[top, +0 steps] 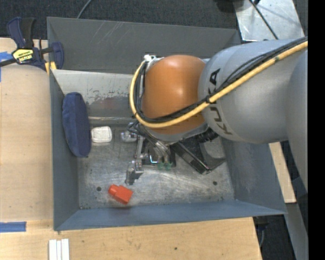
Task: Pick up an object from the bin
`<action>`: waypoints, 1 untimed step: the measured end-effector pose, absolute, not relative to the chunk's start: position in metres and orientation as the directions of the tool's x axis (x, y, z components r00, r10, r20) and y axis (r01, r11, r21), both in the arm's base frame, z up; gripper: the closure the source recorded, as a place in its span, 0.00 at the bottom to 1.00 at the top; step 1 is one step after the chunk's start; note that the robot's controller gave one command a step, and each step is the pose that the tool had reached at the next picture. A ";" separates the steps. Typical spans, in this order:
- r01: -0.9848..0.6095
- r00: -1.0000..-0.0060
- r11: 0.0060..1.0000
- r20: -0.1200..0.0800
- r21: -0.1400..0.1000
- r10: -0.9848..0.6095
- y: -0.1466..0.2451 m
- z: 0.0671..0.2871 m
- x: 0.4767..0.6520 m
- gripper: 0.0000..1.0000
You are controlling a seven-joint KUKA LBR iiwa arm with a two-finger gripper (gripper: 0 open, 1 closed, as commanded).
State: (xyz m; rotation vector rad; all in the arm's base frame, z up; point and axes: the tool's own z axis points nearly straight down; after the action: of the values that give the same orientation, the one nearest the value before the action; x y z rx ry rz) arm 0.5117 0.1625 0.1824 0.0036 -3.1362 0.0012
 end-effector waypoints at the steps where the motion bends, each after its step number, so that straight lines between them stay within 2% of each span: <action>1: -0.207 -0.978 0.978 -0.010 0.002 -0.207 0.154 0.095 0.489 0.00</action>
Offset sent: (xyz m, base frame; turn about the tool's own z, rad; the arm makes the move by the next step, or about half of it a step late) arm -0.0287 -0.0110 -0.1030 -0.2075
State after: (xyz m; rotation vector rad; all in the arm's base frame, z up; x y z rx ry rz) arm 0.4893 0.1538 0.0950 0.3283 -3.1346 -0.0046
